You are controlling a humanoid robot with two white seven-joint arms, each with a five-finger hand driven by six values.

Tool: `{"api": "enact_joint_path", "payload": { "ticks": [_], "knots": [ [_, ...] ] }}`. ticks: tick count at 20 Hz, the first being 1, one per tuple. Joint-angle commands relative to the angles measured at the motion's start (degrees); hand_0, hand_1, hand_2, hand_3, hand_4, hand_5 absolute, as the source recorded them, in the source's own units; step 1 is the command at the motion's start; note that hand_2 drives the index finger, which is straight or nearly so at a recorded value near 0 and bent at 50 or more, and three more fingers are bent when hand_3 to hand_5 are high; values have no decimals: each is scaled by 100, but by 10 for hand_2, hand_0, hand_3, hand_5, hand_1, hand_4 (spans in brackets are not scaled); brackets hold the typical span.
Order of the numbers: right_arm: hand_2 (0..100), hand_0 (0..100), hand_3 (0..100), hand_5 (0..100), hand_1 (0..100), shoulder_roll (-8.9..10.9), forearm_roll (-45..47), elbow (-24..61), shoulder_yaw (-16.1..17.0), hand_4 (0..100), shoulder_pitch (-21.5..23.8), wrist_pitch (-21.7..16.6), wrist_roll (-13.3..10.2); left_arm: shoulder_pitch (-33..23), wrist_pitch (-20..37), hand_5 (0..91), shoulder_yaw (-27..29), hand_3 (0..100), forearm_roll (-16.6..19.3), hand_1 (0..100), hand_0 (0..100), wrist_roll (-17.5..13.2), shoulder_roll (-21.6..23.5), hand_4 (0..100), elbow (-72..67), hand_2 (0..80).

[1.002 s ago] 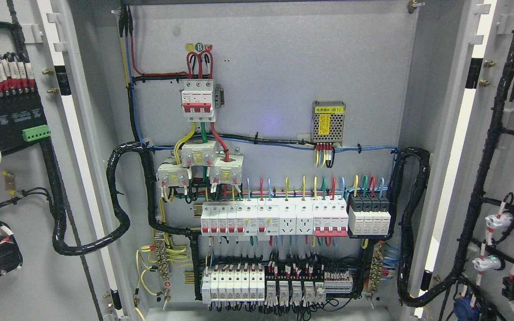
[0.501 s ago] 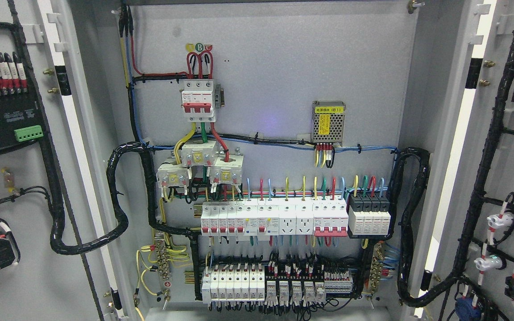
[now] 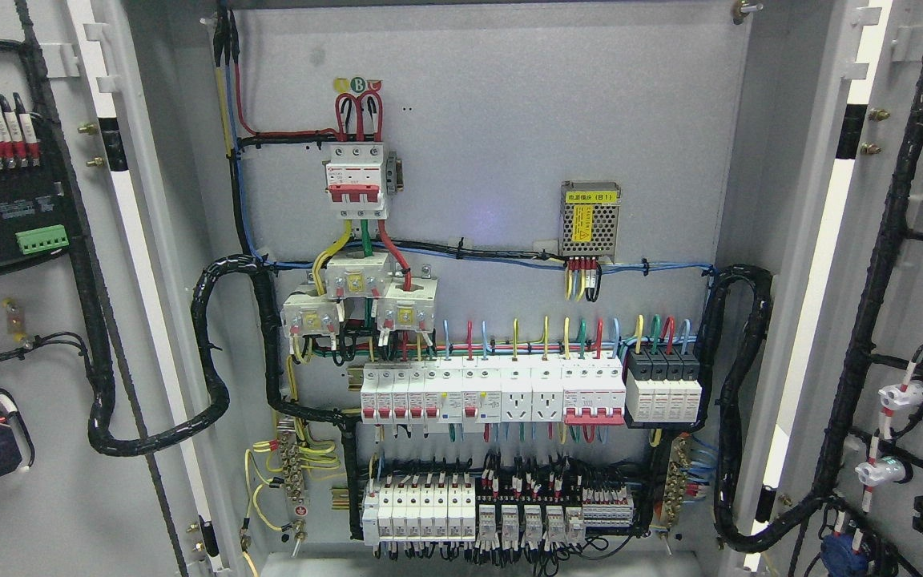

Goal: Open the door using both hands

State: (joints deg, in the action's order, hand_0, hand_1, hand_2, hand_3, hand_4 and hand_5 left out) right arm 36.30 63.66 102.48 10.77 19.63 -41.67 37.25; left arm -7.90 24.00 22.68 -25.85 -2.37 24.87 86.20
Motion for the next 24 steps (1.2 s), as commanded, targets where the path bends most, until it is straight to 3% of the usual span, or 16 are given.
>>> {"api": "enact_joint_path", "payload": {
  "ticks": [1, 20, 24],
  "knots": [
    [0, 0, 0, 0, 0, 176, 76, -132, 74, 0, -3, 1, 98, 157, -9, 0, 9, 0, -7, 0, 0, 0, 79, 43, -314, 0],
    [0, 0, 0, 0, 0, 176, 340, -369, 241, 0, -3, 98, 327, 351, -255, 0, -27, 0, -16, 0, 0, -26, 140, 42, -464, 0],
    [0, 0, 0, 0, 0, 245, 340, -430, 241, 0, -12, 107, 344, 307, -246, 0, -35, 0, -183, 0, 0, -26, 255, 42, -420, 0]
  ]
}}
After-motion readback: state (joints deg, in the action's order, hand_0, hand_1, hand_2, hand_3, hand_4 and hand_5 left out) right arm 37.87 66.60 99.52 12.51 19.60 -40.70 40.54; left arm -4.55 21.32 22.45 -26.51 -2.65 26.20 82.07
